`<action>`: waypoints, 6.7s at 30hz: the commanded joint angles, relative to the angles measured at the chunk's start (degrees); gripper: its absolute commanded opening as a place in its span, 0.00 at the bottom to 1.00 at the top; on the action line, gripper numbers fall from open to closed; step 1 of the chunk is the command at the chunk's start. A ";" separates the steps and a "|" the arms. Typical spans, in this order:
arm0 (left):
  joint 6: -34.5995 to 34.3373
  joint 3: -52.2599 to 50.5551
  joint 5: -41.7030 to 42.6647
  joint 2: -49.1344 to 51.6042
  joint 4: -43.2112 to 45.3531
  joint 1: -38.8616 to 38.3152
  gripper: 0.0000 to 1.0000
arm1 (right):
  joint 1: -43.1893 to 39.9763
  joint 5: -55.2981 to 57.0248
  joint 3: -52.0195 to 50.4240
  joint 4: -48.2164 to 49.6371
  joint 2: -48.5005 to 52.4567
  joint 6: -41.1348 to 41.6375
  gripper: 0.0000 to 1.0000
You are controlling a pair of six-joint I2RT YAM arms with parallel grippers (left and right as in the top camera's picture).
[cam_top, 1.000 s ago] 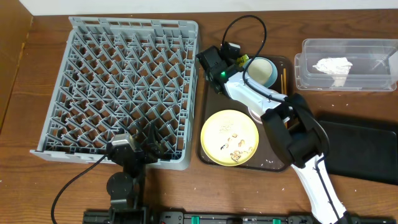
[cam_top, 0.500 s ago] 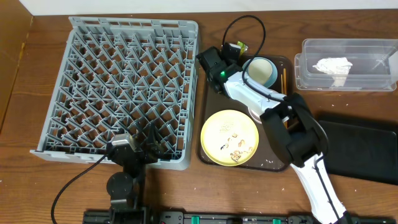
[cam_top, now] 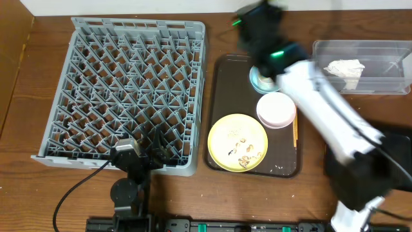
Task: Sort waste into correct bins and load items into the dishwasher
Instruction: 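Carry the wrapper to the clear bin and release it, then move the right gripper to the pink bowl and grasp its rim, then lift the pink bowl and place it upside down in the dish rack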
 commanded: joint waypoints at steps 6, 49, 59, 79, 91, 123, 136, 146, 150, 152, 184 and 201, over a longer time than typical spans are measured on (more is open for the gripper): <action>0.76 -0.94 0.55 -0.37 -2.03 -0.24 0.95 | -18.56 -2.82 -0.79 -18.23 0.26 18.75 0.02; 0.76 -0.94 0.57 -0.37 -2.05 -0.24 0.95 | 2.25 -23.41 -4.24 -21.86 0.72 -28.74 0.99; 0.76 -0.94 0.57 -0.37 -2.03 -0.24 0.95 | 6.49 -15.76 -14.19 -22.34 0.96 -17.92 0.77; 0.76 -0.94 0.55 -0.37 -2.05 -0.24 0.95 | 4.98 -15.96 -28.59 -5.81 0.98 -13.25 0.37; 0.76 -0.94 0.57 -0.37 -2.05 -0.24 0.95 | 5.14 -16.57 -31.26 -2.99 0.98 -11.21 0.01; 0.76 -0.94 0.57 -0.37 -2.05 -0.24 0.95 | 7.17 -35.47 -21.18 39.87 -6.56 -1.27 0.01; 0.76 -0.94 0.57 -0.37 -2.05 -0.24 0.95 | 15.12 -46.73 -21.07 90.60 17.38 20.50 0.01; 0.76 -0.94 0.57 -0.37 -2.05 -0.24 0.95 | 18.01 -44.26 -21.03 81.42 17.92 17.59 0.01; 0.76 -0.94 0.57 -0.37 -2.05 -0.24 0.95 | 18.23 -43.45 -20.96 81.31 18.67 16.15 0.01; 0.76 -0.94 0.55 -0.37 -2.05 -0.24 0.95 | 17.88 -44.22 -20.90 83.34 18.82 16.15 0.01; 0.76 -0.94 0.55 -0.37 -2.05 -0.24 0.95 | 16.35 -48.37 -4.13 75.60 30.38 16.39 0.01; 0.76 -0.94 0.57 -0.37 -2.05 -0.24 0.95 | 11.82 -51.52 -4.13 56.22 24.24 12.41 0.15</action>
